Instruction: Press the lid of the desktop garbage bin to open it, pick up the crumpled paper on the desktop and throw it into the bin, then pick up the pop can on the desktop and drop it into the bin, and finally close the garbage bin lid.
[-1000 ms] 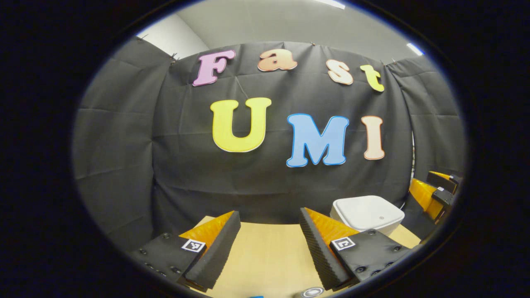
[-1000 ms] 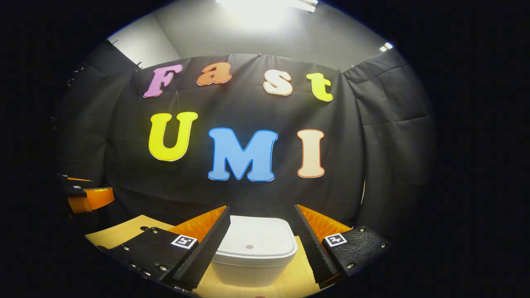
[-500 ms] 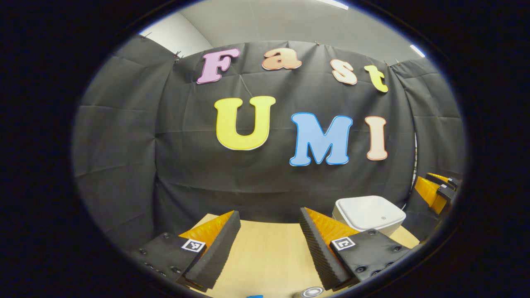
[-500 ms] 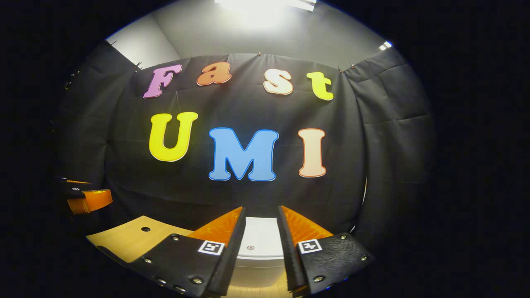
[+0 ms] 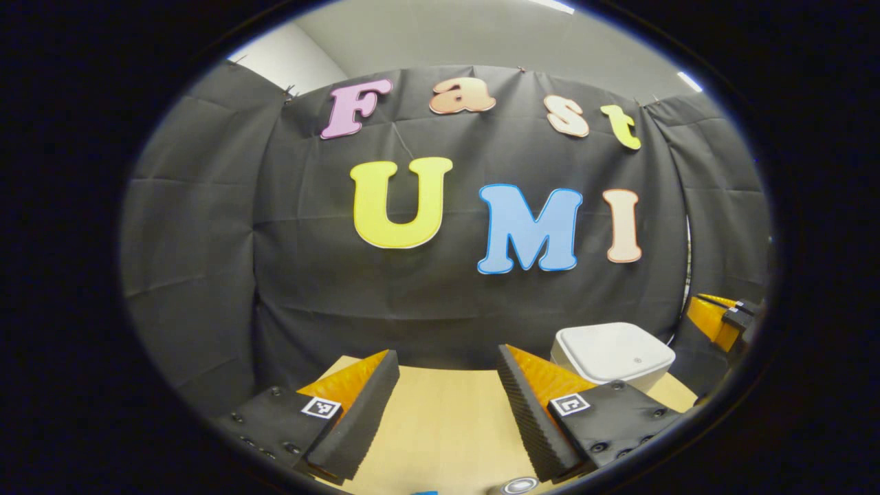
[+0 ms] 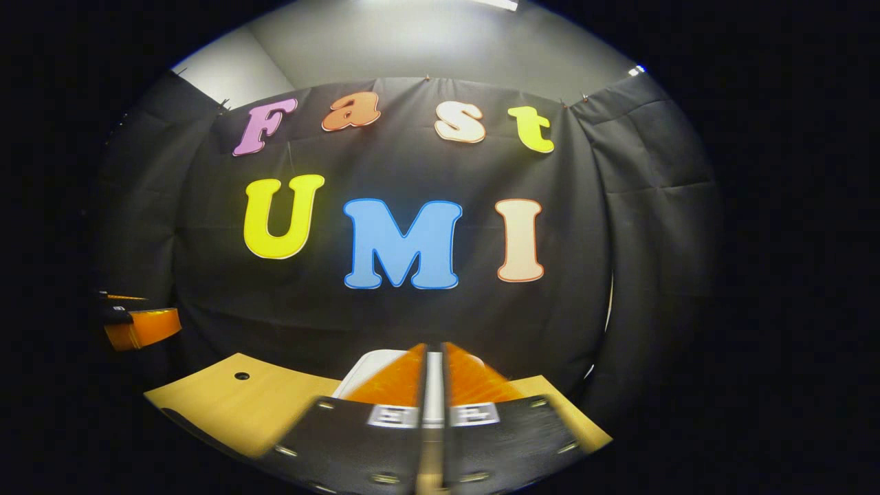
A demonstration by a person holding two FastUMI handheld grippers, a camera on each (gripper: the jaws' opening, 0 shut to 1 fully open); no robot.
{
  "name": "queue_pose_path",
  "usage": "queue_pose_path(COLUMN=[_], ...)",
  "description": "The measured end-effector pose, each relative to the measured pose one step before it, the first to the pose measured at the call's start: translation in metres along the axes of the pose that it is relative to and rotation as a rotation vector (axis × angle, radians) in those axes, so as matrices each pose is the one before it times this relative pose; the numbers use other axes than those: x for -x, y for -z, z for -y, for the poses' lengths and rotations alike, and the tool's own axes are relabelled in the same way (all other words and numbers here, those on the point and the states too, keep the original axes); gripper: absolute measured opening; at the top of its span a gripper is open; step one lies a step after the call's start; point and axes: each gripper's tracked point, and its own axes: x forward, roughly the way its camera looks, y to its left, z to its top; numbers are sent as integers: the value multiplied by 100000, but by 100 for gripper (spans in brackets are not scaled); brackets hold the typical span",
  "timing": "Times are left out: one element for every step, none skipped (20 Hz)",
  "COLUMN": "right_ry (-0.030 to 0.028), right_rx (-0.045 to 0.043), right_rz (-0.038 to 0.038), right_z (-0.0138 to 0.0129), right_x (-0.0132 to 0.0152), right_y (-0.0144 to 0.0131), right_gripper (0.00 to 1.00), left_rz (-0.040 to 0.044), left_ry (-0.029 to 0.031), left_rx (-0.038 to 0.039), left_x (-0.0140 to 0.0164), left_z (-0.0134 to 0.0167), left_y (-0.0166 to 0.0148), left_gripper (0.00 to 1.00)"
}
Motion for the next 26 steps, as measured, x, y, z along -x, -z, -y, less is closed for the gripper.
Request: queue_pose_path(right_ry=[-1109,374,236,-59,-223,-534,-834,-1177,-1505,-856,-1289,-1041,-1343,-1229,-942,-710,-471,-712,-296,-72,-274,372,-66,-237,-291,-458], right_rx=[-1814,-944,-563,-496,-489,-593,-603,-338,-406,-312,-648,-825,-807,-897,-599,-142,59,-28,-191,-278,-224,-239,70,-130,-59,-191], right_rz=[-945,-1453,-1024,-795,-930,-1161,-1459,-2009,-2195,-2237,-1984,-1842,-2095,-1604,-1559,-1588,-1375,-1482,-1231,-1131,-570,1248,-262,40,6,-294], right_z=[-326,325,243,152,102,81,-24,-154,-206,-137,-228,-260,-337,-307,-305,-167,-138,-219,-152,-20,17,49,39,-11,-28,-25], right_x=[1023,-353,-269,-234,-102,-251,-343,-374,-450,-439,-518,-480,-431,-311,-357,-336,-313,-320,-275,-276,-163,-229,-221,-122,-70,17], right_y=[23,412,287,142,336,296,633,633,745,607,690,508,718,392,528,462,581,425,578,330,272,-486,290,-21,-21,-8], right_gripper=[0,0,0,0,0,0,0,0,0,0,0,0,0,0,0,0,0,0,0,0,0,0,0,0,0,0], left_rz=[36,33,40,-68,24,-50,-124,-161,-62,76,107,193,216,82,-53,-110,-13,-110,-167,-282,-212,-176,-320,-400,-274,-182], left_ry=[56,-264,-30,-220,-355,-397,-275,-120,-174,-130,-182,-272,-256,-227,-250,-315,-275,-324,-396,-409,-240,-240,-194,-233,-162,-62], left_rx=[-153,-148,20,-123,-149,-13,91,81,-63,-157,-192,-146,-22,44,38,-4,-43,-69,-45,96,221,262,204,144,159,232], left_x=[-29,47,12,-61,50,-29,27,-8,53,28,45,32,106,49,42,-45,129,-3,31,-38,-5,30,-23,-21,18,-36], left_z=[111,-29,-66,-63,-66,-41,-31,-110,-18,50,-1,-191,10,-53,-118,-112,-238,-56,-69,-178,-116,-97,-89,-77,-57,-35], left_y=[-65,-64,-19,78,-27,18,12,136,16,-83,21,-45,-79,-60,80,23,45,32,0,145,100,57,181,159,160,36], left_gripper=[100,100,100,100,100,100,100,100,100,100,100,100,100,100,100,100,100,100,100,100,100,100,100,100,100,100])
